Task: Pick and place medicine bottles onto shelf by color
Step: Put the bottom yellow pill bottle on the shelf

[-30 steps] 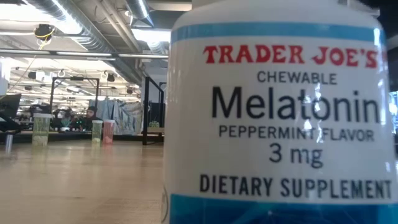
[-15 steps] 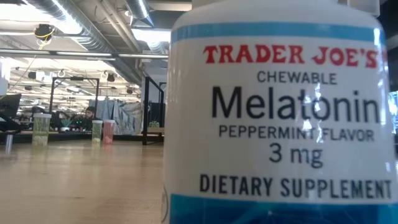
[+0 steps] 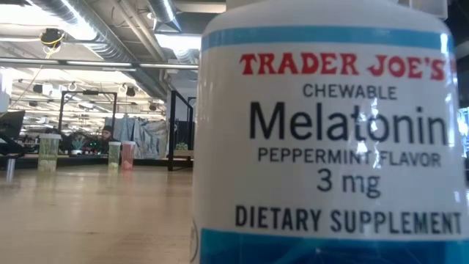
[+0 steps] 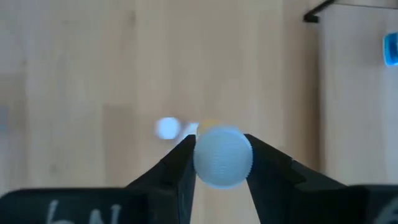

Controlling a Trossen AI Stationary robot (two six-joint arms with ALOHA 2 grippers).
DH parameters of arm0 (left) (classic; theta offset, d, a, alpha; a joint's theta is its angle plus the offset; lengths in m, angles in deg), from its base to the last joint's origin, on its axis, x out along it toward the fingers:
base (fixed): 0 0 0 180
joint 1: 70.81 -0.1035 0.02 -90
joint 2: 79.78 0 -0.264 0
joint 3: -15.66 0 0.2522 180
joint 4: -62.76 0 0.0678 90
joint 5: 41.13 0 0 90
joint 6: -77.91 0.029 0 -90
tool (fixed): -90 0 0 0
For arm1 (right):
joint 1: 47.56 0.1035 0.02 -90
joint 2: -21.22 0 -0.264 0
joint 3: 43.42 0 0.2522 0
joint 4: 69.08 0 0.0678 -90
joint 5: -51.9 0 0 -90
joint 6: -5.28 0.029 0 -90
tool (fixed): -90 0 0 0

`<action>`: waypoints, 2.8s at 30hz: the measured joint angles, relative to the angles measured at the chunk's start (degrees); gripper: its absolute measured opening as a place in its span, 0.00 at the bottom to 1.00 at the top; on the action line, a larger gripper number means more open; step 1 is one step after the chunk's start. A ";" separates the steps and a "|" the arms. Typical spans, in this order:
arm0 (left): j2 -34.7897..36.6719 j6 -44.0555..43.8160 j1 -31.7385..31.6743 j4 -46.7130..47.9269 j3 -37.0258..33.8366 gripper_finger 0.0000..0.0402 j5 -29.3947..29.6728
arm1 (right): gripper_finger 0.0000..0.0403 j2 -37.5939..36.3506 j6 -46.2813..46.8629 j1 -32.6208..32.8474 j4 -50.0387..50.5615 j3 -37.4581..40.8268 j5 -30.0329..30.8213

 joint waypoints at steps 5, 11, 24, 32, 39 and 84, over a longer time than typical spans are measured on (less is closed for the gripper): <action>0.86 -3.84 -0.06 2.60 0.00 0.65 2.04 | 0.31 0.00 -6.32 -8.52 -3.64 0.00 -6.35; 4.03 -11.06 -0.98 9.99 0.07 0.65 5.85 | 0.31 -0.02 -13.34 -19.43 -7.26 0.00 -11.59; 14.24 -7.47 -8.12 10.09 0.02 0.65 10.62 | 0.31 0.09 -13.47 -35.84 -14.15 0.59 -17.34; 15.51 -3.34 -13.10 9.96 0.02 0.65 11.01 | 0.31 0.54 -8.26 -37.64 -19.08 4.04 -17.27; 15.46 -1.33 -13.97 9.97 0.02 0.65 10.61 | 0.31 0.58 -10.61 -37.68 -21.38 8.58 -17.23; 15.37 1.16 -13.97 9.91 -0.02 0.65 13.70 | 0.31 2.08 -23.89 -44.23 -39.38 22.05 -24.83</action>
